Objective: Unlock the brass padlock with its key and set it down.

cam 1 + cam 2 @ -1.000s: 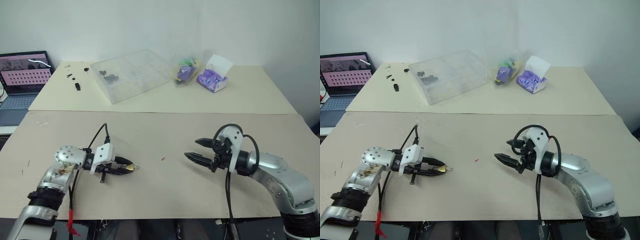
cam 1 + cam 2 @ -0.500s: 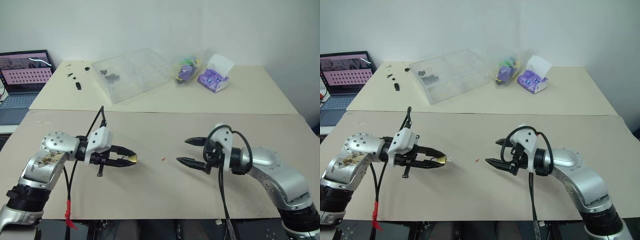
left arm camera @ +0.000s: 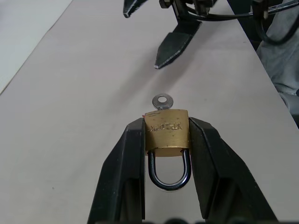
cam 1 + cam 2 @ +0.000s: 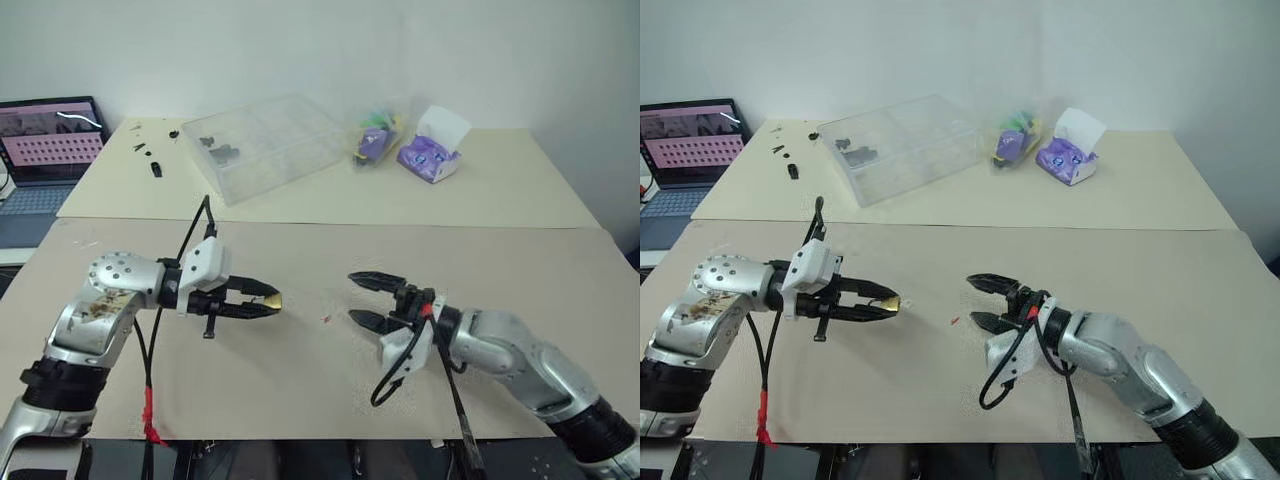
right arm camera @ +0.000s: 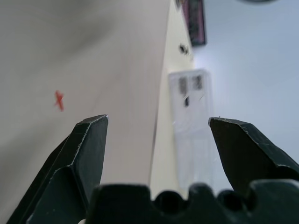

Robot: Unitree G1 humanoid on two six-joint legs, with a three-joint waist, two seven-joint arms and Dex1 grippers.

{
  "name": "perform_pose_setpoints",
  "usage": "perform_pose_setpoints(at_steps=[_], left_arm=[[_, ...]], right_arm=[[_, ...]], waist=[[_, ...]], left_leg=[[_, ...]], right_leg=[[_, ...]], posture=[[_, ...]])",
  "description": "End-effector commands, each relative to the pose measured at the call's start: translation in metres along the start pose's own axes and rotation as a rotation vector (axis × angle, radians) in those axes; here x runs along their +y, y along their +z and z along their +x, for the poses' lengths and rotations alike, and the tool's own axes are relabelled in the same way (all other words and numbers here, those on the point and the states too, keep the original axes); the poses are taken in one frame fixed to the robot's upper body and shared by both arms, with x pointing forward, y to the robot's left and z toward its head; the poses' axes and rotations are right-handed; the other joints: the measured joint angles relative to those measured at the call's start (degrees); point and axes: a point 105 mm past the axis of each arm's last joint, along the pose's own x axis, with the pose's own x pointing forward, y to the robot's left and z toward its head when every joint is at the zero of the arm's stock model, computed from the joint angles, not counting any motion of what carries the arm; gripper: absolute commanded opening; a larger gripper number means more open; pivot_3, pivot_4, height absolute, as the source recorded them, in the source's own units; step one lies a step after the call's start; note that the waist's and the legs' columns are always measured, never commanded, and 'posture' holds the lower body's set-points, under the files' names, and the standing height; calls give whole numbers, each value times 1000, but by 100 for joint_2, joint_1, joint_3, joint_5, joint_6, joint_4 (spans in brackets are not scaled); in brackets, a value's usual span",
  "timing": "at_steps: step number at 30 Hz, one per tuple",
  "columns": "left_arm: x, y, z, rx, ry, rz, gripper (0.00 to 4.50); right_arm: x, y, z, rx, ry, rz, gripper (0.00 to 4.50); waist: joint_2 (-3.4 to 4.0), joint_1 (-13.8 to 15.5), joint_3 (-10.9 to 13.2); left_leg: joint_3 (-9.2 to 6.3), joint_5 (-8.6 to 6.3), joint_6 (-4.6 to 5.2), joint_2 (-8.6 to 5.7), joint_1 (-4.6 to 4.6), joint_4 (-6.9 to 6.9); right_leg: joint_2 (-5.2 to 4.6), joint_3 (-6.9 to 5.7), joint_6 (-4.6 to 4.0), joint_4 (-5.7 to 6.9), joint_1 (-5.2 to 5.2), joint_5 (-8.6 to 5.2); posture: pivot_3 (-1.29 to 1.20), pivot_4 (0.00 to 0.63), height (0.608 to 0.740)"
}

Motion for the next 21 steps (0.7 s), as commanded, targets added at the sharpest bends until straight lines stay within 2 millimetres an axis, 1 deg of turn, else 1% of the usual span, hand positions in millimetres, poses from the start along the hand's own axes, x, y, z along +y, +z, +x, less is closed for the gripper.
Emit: perform_pose_setpoints(at_steps=[1,4,6,14,21], left_arm=[[3,13,5,-37,-19,36,809],[4,24,11,-88,-40,-5,809],[2,26,12,-86,-65,-10,809],[3,22,13,-66,-75,-14,809],[4,21,16,-68,-77,-5,809]], right_arm=[[-10,5,5,-65,-85,-118,4036],[-18,6,13,-90,-156,-171,4036],[-24,7,16,-100,-196,-193,4036],[-31,17,17,-149,-233,-210,4036],[-29,25,18,-193,-211,-218,4036]], waist=[[0,-1,0],[-2,-13,1],[-2,-23,1],[-2,-20,1],[-2,-20,1]], left_leg=[[0,0,0,0,-1,3],[0,0,0,1,-2,20],[-2,0,0,2,-6,33],[-3,0,1,1,-5,39],[-4,0,1,1,-4,41]], right_leg=[[0,0,-1,0,1,0],[0,2,-10,3,4,1],[2,2,-10,11,4,2],[2,4,-28,14,9,12],[2,4,-28,16,11,13]], posture=[[0,150,740],[0,150,740],[0,150,740],[0,150,740],[0,150,740]])
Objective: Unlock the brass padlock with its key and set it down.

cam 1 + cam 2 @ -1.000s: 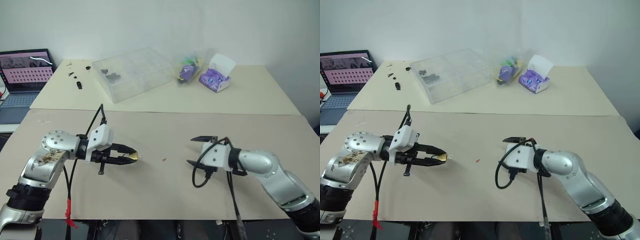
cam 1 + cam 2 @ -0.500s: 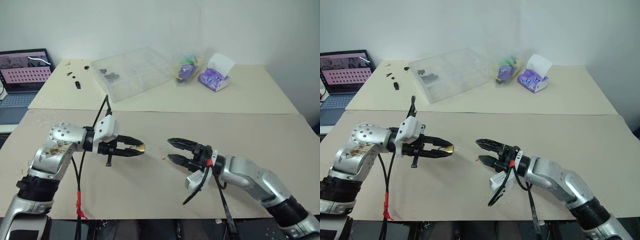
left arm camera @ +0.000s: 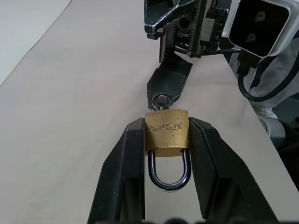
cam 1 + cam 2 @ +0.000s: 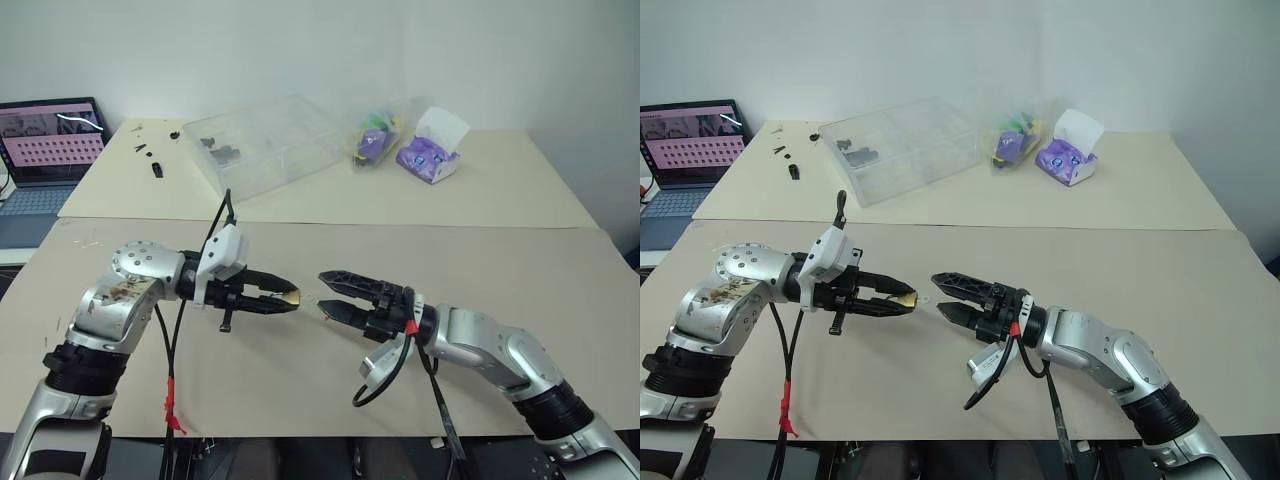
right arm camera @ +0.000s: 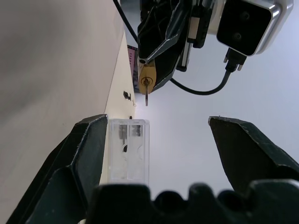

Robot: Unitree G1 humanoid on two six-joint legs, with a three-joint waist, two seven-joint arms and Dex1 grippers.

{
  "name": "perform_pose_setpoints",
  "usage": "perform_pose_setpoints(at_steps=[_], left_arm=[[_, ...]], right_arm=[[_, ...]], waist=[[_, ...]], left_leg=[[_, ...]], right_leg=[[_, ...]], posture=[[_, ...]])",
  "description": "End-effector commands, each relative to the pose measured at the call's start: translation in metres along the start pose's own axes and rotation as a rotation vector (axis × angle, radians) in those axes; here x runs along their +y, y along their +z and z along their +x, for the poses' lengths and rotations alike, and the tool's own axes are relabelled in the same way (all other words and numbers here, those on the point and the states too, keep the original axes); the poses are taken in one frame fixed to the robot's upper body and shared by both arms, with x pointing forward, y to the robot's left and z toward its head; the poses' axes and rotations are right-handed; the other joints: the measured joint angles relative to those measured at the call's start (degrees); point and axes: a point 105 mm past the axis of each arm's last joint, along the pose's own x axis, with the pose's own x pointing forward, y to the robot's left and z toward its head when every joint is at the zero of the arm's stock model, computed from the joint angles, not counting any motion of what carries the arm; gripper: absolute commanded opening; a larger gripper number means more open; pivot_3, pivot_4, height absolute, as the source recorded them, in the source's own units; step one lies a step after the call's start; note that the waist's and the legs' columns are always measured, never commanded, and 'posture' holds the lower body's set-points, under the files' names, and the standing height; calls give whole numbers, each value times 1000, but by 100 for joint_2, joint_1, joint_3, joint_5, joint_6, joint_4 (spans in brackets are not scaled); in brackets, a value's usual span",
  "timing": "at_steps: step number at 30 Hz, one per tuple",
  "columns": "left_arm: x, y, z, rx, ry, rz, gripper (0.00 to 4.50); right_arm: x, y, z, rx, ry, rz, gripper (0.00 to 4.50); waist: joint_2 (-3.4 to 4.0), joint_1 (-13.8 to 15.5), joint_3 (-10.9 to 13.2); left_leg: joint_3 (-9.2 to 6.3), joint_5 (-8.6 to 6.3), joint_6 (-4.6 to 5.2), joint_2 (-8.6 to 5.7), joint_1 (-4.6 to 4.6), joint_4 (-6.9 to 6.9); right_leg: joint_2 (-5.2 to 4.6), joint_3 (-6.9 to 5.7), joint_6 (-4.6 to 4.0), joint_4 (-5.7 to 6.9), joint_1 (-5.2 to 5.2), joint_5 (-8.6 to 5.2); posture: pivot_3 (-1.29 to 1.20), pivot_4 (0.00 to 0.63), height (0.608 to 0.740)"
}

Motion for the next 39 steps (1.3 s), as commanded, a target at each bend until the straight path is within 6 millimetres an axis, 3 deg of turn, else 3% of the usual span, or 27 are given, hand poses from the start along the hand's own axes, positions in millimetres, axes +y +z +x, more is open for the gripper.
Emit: perform_pose_setpoints(at_steps=[1,15,19,23,28,39], left_arm=[[2,9,1,-9,-4,56,809],[0,10,4,-2,-19,70,809],[-1,9,3,3,-23,71,809],[-1,8,3,10,-28,74,809],[-1,9,3,9,-30,75,809],[-1,9,5,6,-24,75,809]], right_arm=[[-14,8,3,-46,-44,-31,4036],[-9,10,12,-84,-18,-42,4036],[-9,9,12,-81,-14,-42,3130],[-7,9,11,-78,-9,-39,1572],[-7,10,10,-75,-6,-39,20],[-12,8,12,-59,-5,22,20]], waist=[[0,-1,0],[0,-2,0],[0,-2,0],[0,-3,0],[0,-2,0],[0,-3,0]], left_leg=[[0,0,0,0,0,0],[-2,0,0,-2,10,7],[-2,0,0,-2,10,8],[-2,0,0,-2,10,8],[-2,0,0,-2,10,8],[-2,0,0,-2,11,9]], right_leg=[[0,0,0,0,0,0],[1,1,-3,41,-3,0],[1,1,-3,41,-3,1],[1,1,-3,42,-3,1],[1,1,-3,42,-3,0],[1,1,-2,44,-2,1]], posture=[[0,150,740],[0,150,740],[0,150,740],[0,150,740],[0,150,740],[0,150,740]])
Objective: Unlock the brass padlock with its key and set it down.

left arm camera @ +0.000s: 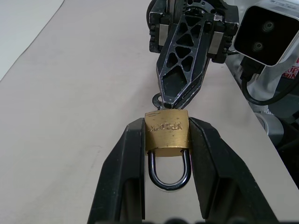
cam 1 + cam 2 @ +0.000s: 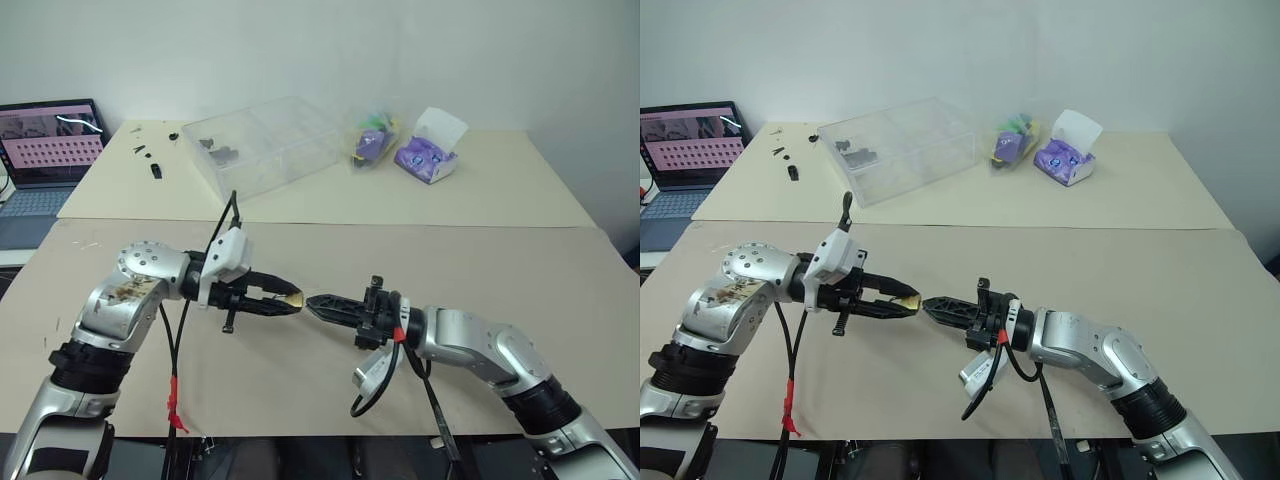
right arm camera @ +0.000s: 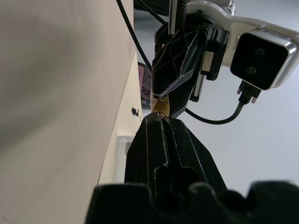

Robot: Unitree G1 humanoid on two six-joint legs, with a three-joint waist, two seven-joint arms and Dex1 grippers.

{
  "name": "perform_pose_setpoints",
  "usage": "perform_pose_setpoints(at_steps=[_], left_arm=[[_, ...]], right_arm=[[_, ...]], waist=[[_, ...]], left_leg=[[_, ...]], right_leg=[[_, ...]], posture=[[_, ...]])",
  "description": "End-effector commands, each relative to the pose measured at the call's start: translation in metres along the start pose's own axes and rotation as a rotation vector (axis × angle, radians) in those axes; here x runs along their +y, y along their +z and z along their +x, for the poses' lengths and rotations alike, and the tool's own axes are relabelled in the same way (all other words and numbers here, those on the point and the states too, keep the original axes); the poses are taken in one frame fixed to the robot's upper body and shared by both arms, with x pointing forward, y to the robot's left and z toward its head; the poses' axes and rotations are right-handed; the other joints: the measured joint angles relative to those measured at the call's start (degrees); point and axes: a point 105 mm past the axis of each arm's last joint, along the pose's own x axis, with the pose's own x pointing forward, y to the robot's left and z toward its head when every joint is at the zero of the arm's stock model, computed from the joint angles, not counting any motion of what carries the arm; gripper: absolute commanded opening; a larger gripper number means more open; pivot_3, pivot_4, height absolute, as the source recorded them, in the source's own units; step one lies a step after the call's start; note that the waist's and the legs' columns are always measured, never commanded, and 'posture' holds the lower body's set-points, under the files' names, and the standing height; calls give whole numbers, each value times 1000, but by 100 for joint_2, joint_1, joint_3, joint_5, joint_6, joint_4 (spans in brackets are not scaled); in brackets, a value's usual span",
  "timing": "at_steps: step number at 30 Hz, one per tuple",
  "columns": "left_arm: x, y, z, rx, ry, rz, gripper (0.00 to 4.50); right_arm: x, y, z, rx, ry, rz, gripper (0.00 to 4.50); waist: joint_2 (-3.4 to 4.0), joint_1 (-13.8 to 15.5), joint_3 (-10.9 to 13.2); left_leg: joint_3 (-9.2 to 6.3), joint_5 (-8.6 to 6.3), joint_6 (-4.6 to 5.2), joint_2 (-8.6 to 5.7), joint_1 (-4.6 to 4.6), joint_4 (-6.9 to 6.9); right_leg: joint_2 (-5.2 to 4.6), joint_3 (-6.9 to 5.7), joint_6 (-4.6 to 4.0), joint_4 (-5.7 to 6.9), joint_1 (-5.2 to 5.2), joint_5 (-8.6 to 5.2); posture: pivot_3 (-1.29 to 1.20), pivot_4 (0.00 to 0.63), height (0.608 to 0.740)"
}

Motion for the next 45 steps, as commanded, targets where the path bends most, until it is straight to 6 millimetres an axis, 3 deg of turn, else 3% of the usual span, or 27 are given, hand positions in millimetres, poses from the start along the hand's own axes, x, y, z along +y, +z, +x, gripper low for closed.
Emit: perform_pose_setpoints(at_steps=[1,14,30,45], left_arm=[[1,9,0,0,1,55,809],[1,8,0,-2,13,53,809],[2,9,1,-6,21,53,809],[1,9,1,-6,23,53,809]], right_arm=[[-18,-1,2,1,-62,34,20],[-22,4,5,-37,-54,182,20],[-18,-7,9,34,24,598,20],[-17,-10,9,65,42,704,20]], waist=[[0,0,0],[0,1,0],[0,12,0],[0,13,0]], left_leg=[[0,0,0,0,0,0],[0,0,0,0,2,1],[-2,0,0,0,3,2],[-1,0,0,0,4,3]], right_leg=[[0,0,0,0,0,0],[0,0,1,5,1,1],[1,0,1,11,2,1],[2,-1,2,11,1,1]], posture=[[0,150,740],[0,150,740],[0,150,740],[0,150,740]])
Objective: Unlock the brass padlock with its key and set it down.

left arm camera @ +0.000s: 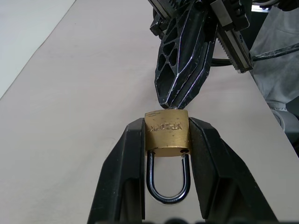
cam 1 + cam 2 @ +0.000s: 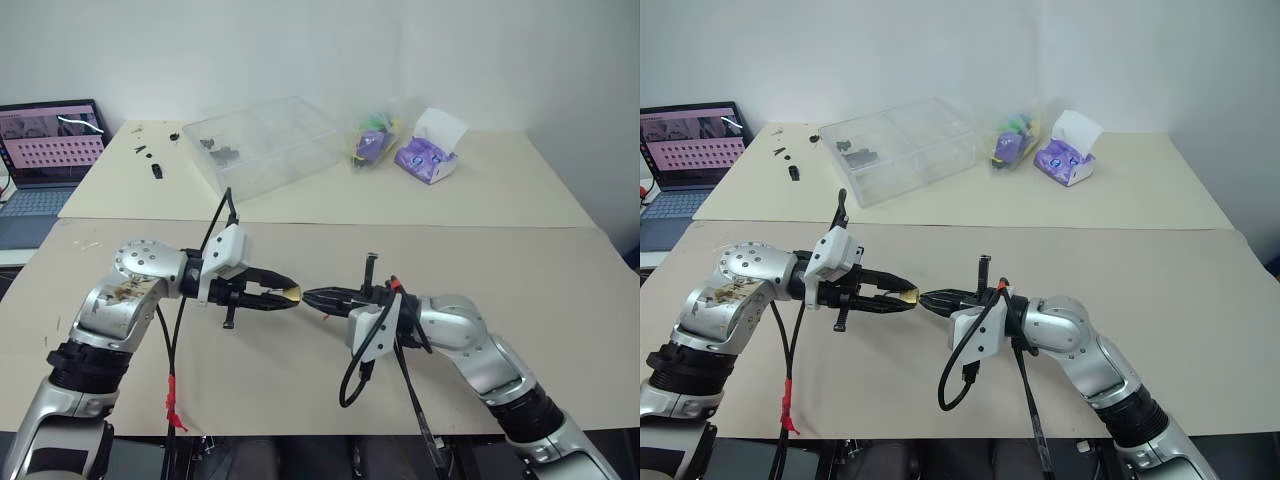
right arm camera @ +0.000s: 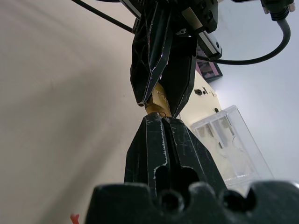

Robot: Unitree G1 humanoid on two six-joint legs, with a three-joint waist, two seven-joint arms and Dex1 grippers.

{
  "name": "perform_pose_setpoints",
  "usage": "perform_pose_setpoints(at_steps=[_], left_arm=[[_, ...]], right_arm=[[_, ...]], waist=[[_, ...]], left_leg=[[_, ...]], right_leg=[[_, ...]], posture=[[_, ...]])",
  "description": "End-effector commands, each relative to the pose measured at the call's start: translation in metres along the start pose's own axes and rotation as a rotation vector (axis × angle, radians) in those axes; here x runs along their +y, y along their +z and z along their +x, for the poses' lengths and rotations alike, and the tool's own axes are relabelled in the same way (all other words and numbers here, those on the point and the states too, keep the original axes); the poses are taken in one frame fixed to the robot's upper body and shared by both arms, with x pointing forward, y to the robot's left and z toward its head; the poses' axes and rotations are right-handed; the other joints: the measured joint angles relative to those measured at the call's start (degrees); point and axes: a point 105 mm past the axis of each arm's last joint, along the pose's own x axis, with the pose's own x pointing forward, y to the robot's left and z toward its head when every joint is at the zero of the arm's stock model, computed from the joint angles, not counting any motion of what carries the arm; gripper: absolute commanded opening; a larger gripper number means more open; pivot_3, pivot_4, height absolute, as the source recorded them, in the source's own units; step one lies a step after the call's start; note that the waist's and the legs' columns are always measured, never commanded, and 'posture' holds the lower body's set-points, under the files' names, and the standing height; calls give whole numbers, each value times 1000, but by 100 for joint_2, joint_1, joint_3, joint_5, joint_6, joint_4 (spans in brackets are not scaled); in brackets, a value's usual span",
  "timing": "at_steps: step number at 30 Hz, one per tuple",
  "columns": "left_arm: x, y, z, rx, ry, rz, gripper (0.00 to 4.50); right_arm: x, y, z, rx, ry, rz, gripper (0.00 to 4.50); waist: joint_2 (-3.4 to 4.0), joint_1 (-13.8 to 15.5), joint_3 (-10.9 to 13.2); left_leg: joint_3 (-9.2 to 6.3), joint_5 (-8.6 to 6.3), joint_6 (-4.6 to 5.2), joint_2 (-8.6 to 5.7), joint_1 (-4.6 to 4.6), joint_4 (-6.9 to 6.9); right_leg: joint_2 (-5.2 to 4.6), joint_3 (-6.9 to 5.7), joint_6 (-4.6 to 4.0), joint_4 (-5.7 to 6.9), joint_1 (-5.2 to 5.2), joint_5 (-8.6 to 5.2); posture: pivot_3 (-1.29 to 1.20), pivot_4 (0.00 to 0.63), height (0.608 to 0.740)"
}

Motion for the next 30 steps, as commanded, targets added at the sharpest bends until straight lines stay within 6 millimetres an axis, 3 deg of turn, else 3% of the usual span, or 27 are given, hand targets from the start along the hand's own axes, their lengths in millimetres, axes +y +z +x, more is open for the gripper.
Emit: perform_pose_setpoints(at_steps=[1,7,13,18,23,30], left_arm=[[-5,11,3,-31,-31,46,809],[-5,11,3,-28,-30,45,809],[-5,11,3,-30,-29,48,809],[-5,12,3,-30,-31,50,809],[-5,12,3,-32,-33,50,809],[-6,11,3,-31,-37,49,809]], right_arm=[[-10,5,-1,-8,-42,-5,20],[-15,7,1,-8,-72,-94,20],[-18,3,1,23,-105,-184,1892],[-16,-1,-5,21,-97,-356,1892],[-10,11,-9,-51,-111,-568,1892],[-7,22,-5,-107,-137,-652,1892]], waist=[[0,0,0],[0,1,0],[0,3,0],[0,0,0],[0,0,0],[0,-10,0]], left_leg=[[0,0,0,0,0,0],[0,0,0,0,0,0],[1,0,0,0,-1,0],[1,0,0,0,-1,0],[2,0,0,-1,-2,0],[1,0,0,0,-1,0]], right_leg=[[0,0,0,0,0,0],[0,0,4,0,-1,-3],[0,0,4,0,-1,-2],[0,0,4,0,-2,-3],[0,0,8,0,-5,-6],[0,1,12,3,-5,-9]], posture=[[0,150,740],[0,150,740],[0,150,740],[0,150,740],[0,150,740],[0,150,740]])
